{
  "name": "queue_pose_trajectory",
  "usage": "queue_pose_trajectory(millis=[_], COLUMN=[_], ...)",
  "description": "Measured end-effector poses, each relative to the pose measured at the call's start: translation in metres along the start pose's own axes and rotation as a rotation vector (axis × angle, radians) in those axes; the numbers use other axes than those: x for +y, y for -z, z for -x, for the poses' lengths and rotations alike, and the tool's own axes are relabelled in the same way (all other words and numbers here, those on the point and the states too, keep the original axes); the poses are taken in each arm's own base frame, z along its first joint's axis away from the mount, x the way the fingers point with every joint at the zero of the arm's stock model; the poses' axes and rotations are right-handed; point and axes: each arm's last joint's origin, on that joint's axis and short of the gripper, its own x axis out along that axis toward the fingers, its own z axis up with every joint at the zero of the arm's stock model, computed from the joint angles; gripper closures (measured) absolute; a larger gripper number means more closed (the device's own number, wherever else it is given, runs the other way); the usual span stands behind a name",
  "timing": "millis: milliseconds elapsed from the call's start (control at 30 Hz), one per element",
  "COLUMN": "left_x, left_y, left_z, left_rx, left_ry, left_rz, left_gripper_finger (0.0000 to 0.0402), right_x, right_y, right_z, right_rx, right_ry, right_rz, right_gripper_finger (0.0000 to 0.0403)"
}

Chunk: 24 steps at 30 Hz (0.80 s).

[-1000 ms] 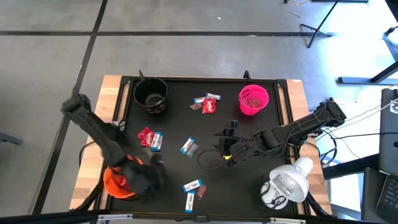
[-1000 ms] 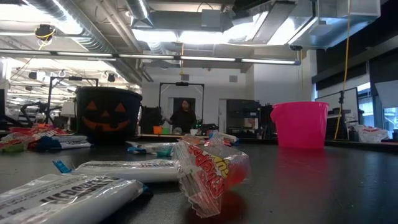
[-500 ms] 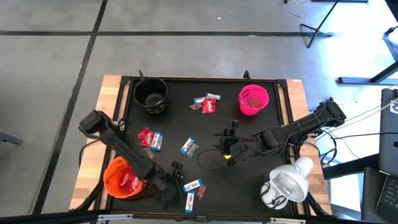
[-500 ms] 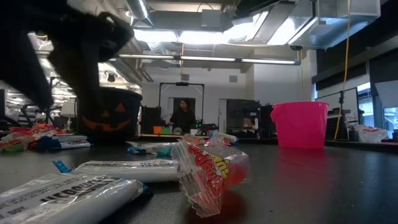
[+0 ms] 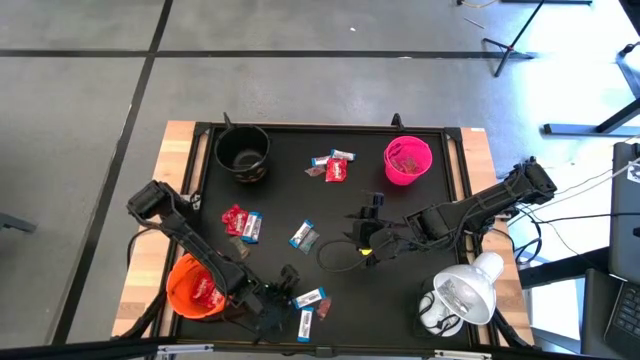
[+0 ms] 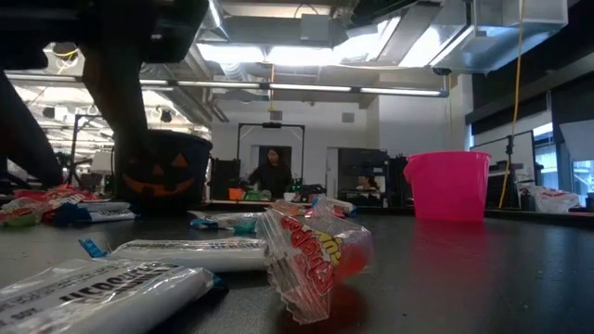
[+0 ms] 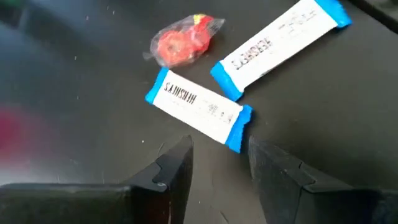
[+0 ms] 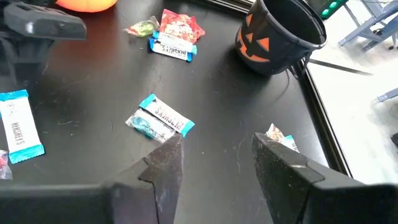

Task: Sort candy
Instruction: Put the white chocolate bar into the black bucket

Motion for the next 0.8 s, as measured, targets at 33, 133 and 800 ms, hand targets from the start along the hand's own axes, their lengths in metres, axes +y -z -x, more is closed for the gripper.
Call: queue_pose_trajectory(millis=[33, 133, 800], left_x=[0.0, 0.001, 0.014], left_y=[-0.001, -0.004, -0.006], left_z=[0.0, 0.0, -0.015], left_rx=[-0.012, -0.038, -0.044], left_ry=[0.0, -0.006, 0.072], left_rz=[-0.009, -0.042, 0.018], left_gripper_finger=[0.0255, 0.0255, 0.0255], right_x=[0.0, 0.0, 0.0], right_y=[0.0, 0.0, -0.001], right_z=[0.0, 0.0, 0.0], right_rx=[0.0, 0.0, -0.012], right_ry=[0.0, 0.0, -0.001], right_rz=[-0.003, -0.01, -0.031], right_gripper_finger=[0.0214, 0.0214, 0.0214])
